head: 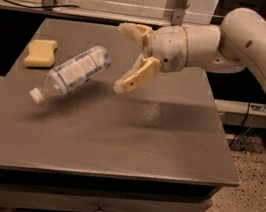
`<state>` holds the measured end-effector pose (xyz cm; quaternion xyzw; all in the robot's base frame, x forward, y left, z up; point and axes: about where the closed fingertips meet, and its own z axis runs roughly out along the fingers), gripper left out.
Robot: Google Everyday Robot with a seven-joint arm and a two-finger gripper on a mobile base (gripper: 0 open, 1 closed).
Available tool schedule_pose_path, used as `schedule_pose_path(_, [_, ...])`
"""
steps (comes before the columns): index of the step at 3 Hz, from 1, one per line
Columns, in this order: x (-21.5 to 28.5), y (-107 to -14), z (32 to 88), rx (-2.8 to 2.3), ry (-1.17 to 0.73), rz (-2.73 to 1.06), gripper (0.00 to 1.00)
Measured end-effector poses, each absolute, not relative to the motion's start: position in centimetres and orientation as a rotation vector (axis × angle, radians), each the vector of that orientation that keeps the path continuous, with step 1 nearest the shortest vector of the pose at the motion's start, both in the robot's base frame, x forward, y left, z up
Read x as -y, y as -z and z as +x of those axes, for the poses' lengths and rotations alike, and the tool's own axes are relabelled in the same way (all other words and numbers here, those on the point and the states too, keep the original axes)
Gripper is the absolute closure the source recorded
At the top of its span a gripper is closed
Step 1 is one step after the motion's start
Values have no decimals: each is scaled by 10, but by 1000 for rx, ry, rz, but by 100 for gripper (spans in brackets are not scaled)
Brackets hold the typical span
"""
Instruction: Knock blue plastic bottle over
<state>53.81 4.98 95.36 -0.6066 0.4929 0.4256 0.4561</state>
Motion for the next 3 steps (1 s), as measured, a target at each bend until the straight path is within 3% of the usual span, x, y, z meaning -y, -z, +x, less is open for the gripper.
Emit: schedule_pose_path(3, [-21, -953, 514, -1248, -1012, -1466, 0])
